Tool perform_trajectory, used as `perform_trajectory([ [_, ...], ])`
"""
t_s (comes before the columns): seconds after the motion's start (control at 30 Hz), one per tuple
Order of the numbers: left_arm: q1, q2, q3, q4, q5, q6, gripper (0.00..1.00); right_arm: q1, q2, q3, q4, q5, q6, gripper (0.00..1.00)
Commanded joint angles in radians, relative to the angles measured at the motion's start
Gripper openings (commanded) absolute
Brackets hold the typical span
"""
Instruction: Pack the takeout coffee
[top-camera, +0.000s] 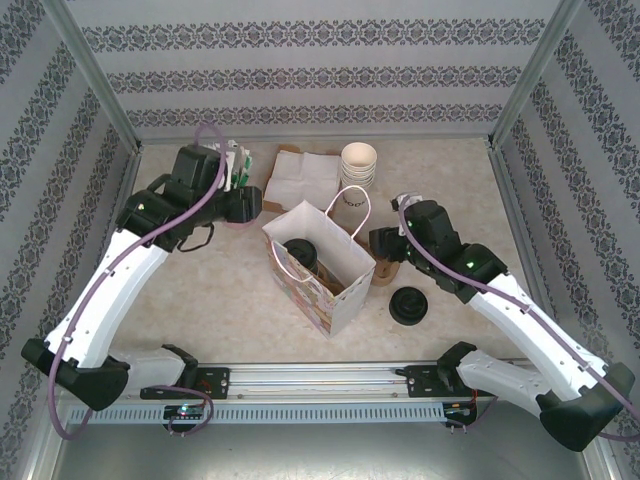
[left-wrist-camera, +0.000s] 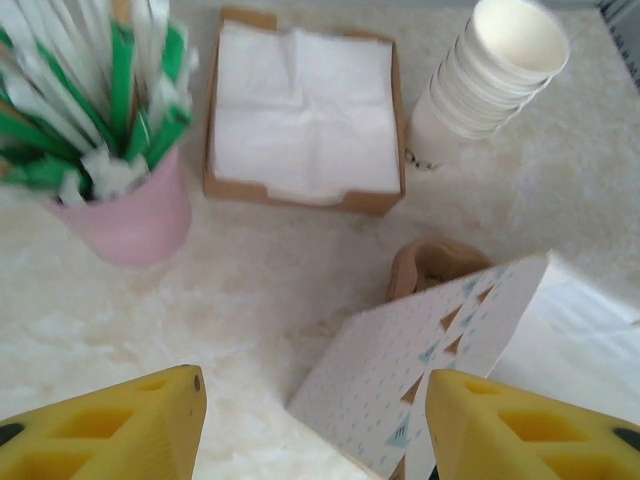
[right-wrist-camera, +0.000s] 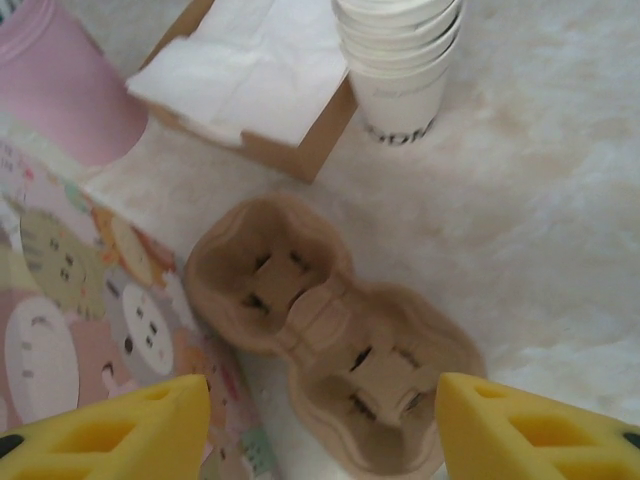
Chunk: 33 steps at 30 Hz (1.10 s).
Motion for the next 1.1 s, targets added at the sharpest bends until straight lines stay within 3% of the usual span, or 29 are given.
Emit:
perform_trajectory([
  [0.0, 0.009, -0.03, -0.089, 0.083, 0.056, -0.113, 0.6, 0.028, -0.012, -0.048, 0.008, -0.116, 0.032, 0.62],
  [0.27, 0.009, -0.094, -0.202, 0.156, 0.126, -0.225, 0.59, 0.115, 0.044, -0.102, 0.117, -0.139, 0.105, 0.64],
  [0.57, 0.01, -0.091, -0.22, 0.193, 0.172, -0.279, 0.58, 0.129, 0.099, -0.142, 0.219, -0.168, 0.181, 0.64],
  [1.07, 0.024, -0.06, -0.111, 0.131, 0.013, -0.253, 0.57, 0.209, 0.199, -0.178, 0.448, -0.206, 0.315, 0.65],
])
